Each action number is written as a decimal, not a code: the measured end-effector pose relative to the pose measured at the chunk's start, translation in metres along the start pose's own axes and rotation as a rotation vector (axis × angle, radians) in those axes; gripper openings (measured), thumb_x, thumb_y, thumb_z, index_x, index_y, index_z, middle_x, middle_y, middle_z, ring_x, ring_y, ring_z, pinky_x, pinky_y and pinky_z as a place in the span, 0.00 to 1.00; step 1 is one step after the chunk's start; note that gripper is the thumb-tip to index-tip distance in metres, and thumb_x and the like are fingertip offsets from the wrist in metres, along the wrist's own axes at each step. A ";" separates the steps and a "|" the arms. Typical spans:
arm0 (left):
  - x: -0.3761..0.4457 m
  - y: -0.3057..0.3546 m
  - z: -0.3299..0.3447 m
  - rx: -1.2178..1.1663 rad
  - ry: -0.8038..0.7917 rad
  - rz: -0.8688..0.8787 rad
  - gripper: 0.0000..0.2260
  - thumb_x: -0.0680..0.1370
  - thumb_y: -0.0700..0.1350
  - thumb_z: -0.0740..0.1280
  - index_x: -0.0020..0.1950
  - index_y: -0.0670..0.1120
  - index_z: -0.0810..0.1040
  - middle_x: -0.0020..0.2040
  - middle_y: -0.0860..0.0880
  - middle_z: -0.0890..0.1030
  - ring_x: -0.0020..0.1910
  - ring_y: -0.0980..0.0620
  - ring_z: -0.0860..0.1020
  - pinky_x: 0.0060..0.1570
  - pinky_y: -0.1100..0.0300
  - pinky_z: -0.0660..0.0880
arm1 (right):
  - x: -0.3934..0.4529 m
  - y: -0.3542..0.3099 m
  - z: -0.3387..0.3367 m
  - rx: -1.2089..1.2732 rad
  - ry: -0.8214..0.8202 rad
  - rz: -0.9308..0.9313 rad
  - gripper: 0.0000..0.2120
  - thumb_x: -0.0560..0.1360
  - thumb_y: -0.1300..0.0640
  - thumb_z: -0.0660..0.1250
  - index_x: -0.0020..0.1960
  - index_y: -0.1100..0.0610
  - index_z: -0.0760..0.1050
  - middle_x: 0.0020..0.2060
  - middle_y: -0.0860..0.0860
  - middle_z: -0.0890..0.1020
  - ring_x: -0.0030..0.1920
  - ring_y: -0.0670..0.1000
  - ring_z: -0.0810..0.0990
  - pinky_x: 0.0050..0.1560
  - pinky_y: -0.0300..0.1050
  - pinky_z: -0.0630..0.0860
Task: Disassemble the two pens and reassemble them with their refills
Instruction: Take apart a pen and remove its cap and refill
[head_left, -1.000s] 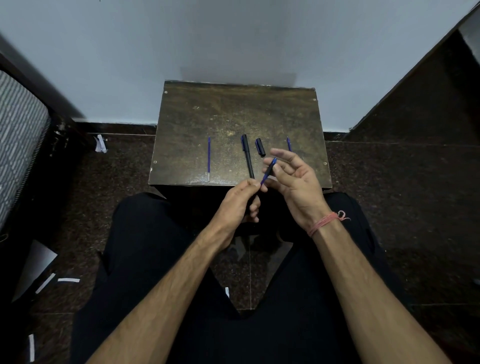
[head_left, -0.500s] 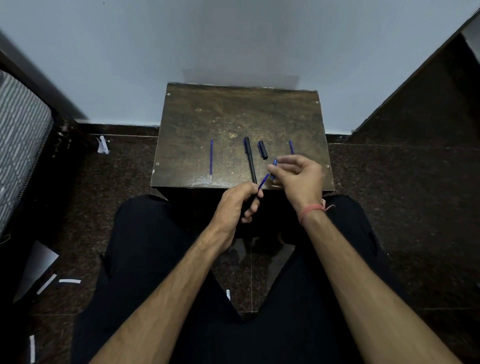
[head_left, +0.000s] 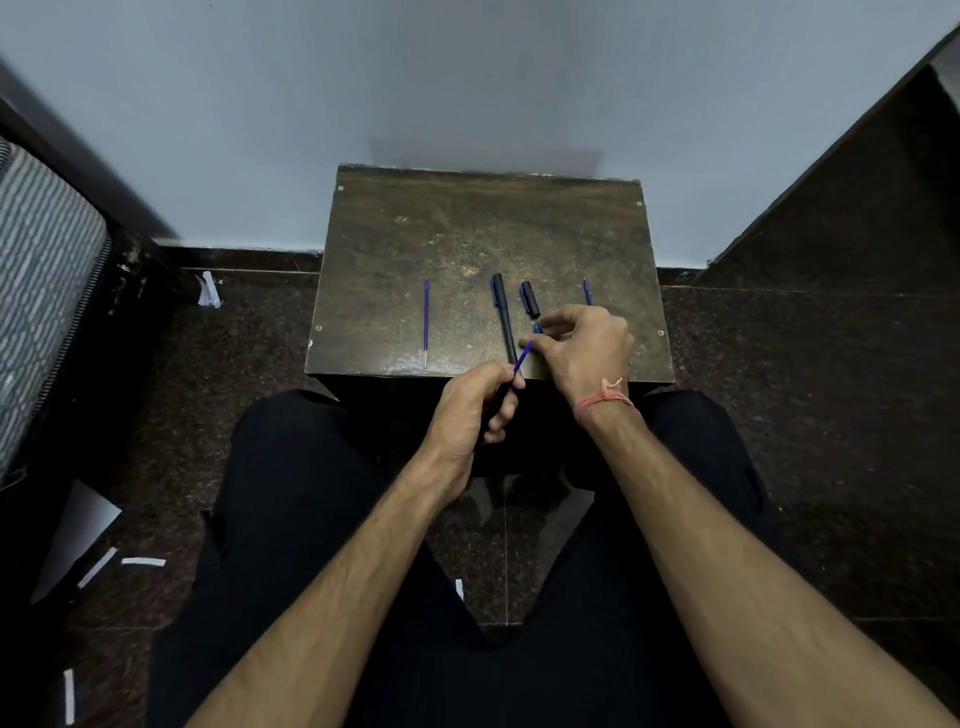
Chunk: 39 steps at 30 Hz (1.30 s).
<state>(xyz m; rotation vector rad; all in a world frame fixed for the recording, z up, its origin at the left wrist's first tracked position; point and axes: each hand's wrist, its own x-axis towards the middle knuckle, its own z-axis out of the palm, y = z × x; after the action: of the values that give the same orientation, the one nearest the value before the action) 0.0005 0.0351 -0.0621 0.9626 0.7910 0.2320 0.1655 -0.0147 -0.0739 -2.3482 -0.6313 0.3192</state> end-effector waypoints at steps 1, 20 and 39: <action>0.000 0.000 0.000 -0.004 0.004 -0.001 0.10 0.77 0.52 0.66 0.41 0.53 0.84 0.32 0.52 0.74 0.28 0.57 0.65 0.29 0.62 0.60 | -0.002 -0.001 -0.003 0.002 0.000 -0.004 0.14 0.68 0.46 0.86 0.50 0.50 0.90 0.41 0.44 0.90 0.39 0.38 0.84 0.41 0.21 0.67; 0.001 -0.004 0.003 0.042 -0.028 0.001 0.12 0.72 0.60 0.69 0.40 0.55 0.87 0.32 0.54 0.75 0.27 0.58 0.67 0.27 0.64 0.62 | -0.057 0.001 -0.038 0.658 -0.238 0.070 0.03 0.78 0.51 0.80 0.47 0.50 0.89 0.40 0.48 0.89 0.41 0.46 0.85 0.42 0.44 0.83; 0.006 -0.008 0.000 -0.054 -0.035 -0.020 0.12 0.75 0.56 0.69 0.42 0.52 0.89 0.33 0.53 0.77 0.28 0.58 0.68 0.27 0.65 0.63 | -0.051 0.002 -0.044 0.840 -0.484 0.132 0.04 0.84 0.62 0.70 0.55 0.55 0.84 0.47 0.53 0.89 0.47 0.47 0.87 0.49 0.40 0.83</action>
<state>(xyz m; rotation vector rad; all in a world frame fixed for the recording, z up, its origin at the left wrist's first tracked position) 0.0037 0.0337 -0.0719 0.9050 0.7586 0.2177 0.1400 -0.0664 -0.0395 -1.4989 -0.4316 1.0132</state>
